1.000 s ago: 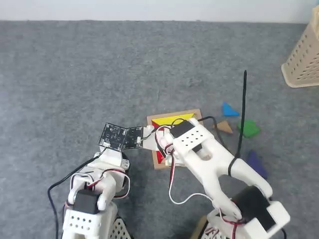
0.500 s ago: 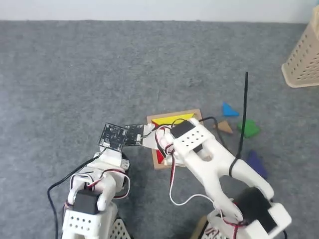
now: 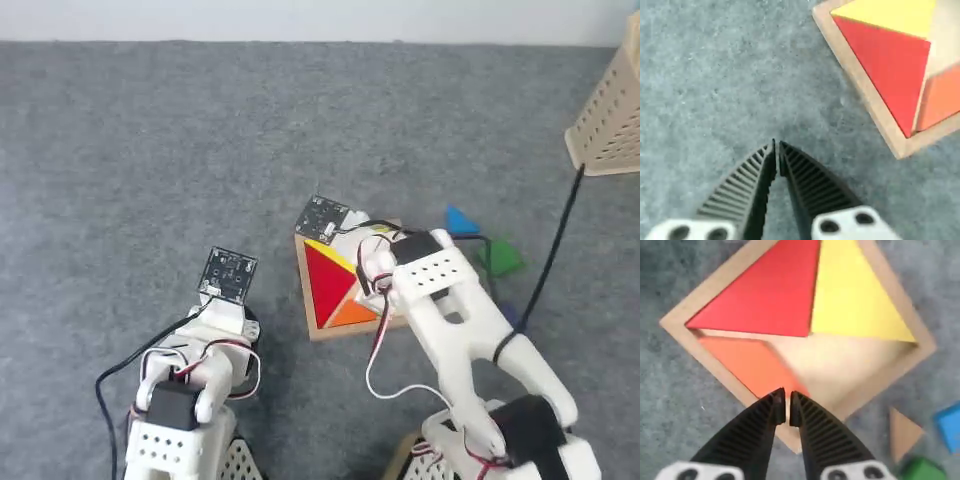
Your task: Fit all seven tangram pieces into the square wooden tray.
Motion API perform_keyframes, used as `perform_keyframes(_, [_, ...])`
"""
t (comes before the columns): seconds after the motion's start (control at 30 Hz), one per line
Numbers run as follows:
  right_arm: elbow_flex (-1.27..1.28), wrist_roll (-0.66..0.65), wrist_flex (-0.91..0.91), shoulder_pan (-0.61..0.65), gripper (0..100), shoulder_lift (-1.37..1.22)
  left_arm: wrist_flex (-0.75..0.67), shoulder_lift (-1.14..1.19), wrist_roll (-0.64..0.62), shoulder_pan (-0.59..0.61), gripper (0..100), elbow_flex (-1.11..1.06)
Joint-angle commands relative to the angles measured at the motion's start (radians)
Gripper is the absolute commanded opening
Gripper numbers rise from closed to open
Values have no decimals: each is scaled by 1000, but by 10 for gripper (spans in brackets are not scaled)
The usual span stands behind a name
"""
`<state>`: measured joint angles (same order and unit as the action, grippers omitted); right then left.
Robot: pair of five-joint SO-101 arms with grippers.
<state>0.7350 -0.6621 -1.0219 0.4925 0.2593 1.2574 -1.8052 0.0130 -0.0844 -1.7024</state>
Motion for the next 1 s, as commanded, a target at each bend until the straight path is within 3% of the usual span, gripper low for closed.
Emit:
perform_keyframes(0.0, [-9, 15, 45, 31, 7, -58, 6, -20, -9, 6, 12, 18])
perform_keyframes(0.2, [-15, 9, 85, 54, 7, -176, 6, -20, -9, 6, 12, 18])
perform_keyframes(0.4, [-15, 14, 96, 150, 7, -179, 6, -20, -9, 6, 12, 18])
perform_keyframes(0.57, [-15, 14, 90, 156, 7, -163, 6, -20, -9, 6, 12, 18])
perform_keyframes(0.8, [-14, 17, -25, 110, 7, 77, 6, -20, -9, 6, 12, 18])
perform_keyframes(0.97, [-14, 25, -116, -5, 7, 295, 6, -20, -9, 6, 12, 18])
